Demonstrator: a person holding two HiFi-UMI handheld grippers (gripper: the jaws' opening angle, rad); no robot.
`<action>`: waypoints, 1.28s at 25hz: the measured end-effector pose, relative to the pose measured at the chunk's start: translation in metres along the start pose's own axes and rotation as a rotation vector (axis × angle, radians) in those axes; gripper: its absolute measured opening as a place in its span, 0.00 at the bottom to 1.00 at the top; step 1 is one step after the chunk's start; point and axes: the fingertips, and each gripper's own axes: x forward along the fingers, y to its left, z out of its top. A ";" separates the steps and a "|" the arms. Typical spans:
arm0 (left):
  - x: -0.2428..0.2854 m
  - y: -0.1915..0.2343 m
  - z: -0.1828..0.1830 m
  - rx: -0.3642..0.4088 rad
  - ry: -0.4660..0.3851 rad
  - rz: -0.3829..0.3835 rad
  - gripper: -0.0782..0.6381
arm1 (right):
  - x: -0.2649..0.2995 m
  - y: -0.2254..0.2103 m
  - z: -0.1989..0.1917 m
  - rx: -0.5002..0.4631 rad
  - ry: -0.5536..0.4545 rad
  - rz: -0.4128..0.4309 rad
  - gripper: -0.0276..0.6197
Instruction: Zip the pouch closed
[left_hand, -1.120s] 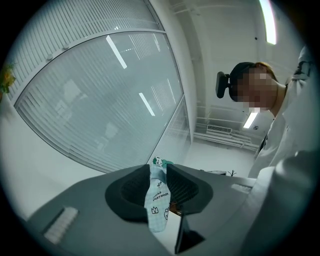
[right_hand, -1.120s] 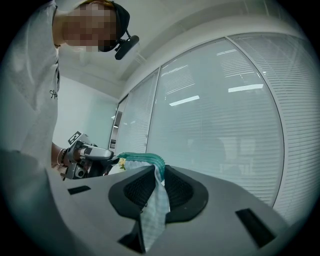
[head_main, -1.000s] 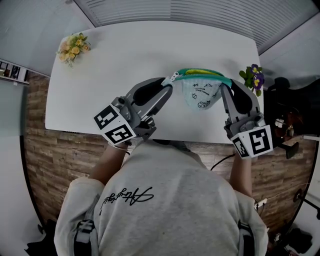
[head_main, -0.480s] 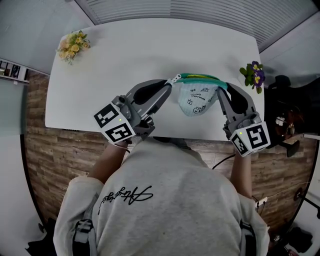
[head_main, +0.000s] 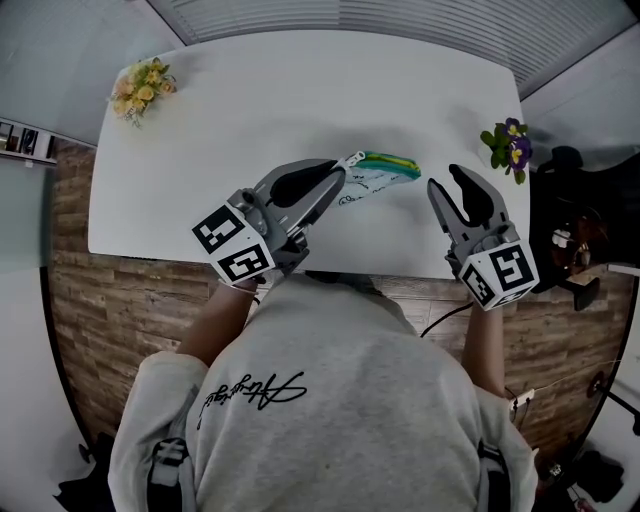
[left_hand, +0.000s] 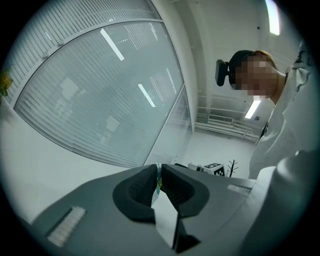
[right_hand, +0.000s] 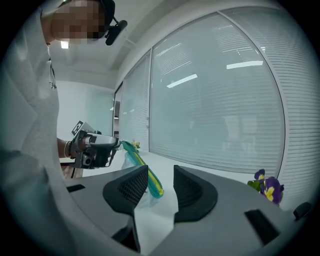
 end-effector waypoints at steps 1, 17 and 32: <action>0.000 0.000 -0.001 0.006 0.004 0.004 0.15 | 0.003 0.004 0.006 -0.008 -0.004 0.010 0.28; 0.003 -0.007 -0.015 0.083 0.062 -0.008 0.15 | 0.056 0.084 0.056 0.176 -0.044 0.264 0.20; 0.003 -0.009 -0.021 0.053 0.083 -0.029 0.15 | 0.056 0.087 0.051 0.224 -0.057 0.237 0.12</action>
